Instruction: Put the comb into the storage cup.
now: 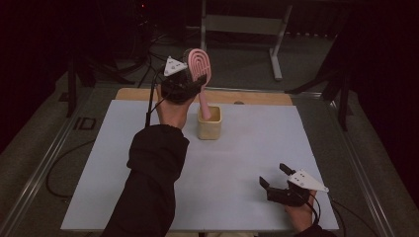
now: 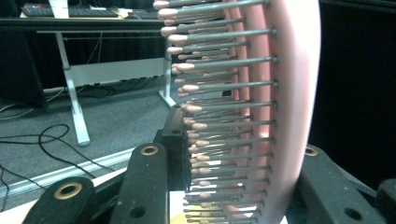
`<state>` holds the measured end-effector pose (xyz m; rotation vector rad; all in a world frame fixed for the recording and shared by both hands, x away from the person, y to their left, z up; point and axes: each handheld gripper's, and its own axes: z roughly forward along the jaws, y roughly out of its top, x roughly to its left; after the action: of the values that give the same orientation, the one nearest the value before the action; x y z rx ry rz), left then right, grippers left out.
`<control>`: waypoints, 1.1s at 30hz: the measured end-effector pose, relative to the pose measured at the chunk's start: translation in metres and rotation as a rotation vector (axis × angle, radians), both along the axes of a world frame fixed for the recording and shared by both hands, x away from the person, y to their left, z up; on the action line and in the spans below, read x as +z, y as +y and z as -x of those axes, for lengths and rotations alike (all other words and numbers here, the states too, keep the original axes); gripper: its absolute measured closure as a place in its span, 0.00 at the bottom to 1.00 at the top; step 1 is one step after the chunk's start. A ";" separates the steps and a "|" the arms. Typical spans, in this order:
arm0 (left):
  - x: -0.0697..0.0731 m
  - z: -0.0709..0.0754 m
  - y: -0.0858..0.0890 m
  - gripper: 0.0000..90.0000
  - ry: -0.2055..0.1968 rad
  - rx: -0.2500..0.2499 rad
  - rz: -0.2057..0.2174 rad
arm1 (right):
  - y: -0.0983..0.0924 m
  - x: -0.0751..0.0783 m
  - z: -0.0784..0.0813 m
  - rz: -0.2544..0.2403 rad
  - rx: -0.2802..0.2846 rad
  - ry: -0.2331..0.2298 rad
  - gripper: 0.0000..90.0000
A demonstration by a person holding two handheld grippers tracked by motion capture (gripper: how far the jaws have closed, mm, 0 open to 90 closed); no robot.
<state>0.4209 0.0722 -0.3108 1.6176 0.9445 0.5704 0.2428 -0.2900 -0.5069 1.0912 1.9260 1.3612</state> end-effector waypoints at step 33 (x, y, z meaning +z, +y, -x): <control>-0.010 -0.021 -0.012 0.72 0.001 0.028 0.002 | -0.001 0.001 0.000 -0.012 0.000 -0.002 0.09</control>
<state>0.4416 0.0605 -0.3205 1.6056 0.9695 0.5875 0.2433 -0.2909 -0.5064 1.0954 1.9186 1.3754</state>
